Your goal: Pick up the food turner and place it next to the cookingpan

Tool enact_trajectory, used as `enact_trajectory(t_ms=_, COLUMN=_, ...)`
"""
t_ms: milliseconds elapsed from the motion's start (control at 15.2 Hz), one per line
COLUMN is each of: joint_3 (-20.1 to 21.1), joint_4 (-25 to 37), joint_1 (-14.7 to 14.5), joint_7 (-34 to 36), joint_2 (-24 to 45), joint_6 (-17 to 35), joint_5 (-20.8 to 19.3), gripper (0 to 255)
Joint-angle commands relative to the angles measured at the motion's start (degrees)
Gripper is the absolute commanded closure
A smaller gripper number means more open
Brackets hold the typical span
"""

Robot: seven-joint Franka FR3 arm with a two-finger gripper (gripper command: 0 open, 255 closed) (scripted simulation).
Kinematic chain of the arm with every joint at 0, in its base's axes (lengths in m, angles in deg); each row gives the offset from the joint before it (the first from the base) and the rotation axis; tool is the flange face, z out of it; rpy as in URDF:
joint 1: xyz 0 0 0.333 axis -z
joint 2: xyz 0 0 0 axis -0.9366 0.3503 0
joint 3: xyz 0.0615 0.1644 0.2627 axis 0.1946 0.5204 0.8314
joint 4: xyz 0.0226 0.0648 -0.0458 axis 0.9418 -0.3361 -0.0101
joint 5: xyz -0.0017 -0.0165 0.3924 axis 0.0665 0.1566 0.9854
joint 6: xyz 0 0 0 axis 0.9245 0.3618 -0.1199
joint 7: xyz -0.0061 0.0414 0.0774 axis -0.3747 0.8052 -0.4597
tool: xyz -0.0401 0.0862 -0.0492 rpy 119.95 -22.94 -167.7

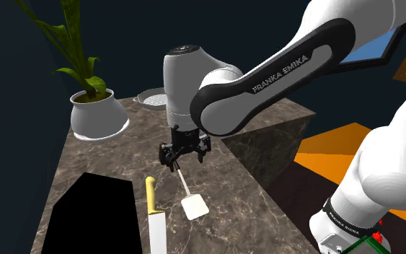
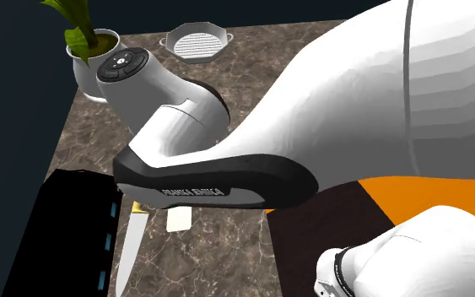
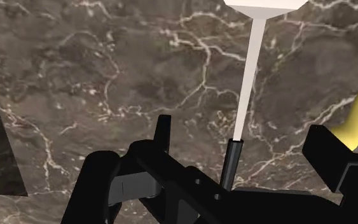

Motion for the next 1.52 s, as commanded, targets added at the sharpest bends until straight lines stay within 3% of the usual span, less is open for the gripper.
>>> enact_trajectory(t_ms=0, joint_3=0.76, joint_4=2.18, joint_1=-0.02, joint_7=2.54, joint_2=2.93, joint_6=0.67, joint_5=-1.98, gripper=0)
enact_trajectory(t_ms=462, joint_3=0.74, joint_4=0.13, joint_1=0.08, joint_7=4.92, joint_2=7.22, joint_6=6.31, joint_5=-5.33, gripper=0)
enact_trajectory(t_ms=990, joint_3=0.73, joint_4=0.13, joint_1=0.06, joint_7=4.91, joint_2=7.22, joint_6=6.3, joint_5=-5.32, gripper=0)
enact_trajectory(t_ms=1056, joint_3=0.73, joint_4=0.13, joint_1=0.06, joint_7=4.91, joint_2=7.22, joint_6=6.3, joint_5=-5.32, gripper=255)
enact_trajectory(t_ms=1452, joint_3=0.73, joint_4=0.13, joint_1=0.06, joint_7=4.91, joint_2=7.22, joint_6=6.3, joint_5=-5.32, gripper=255)
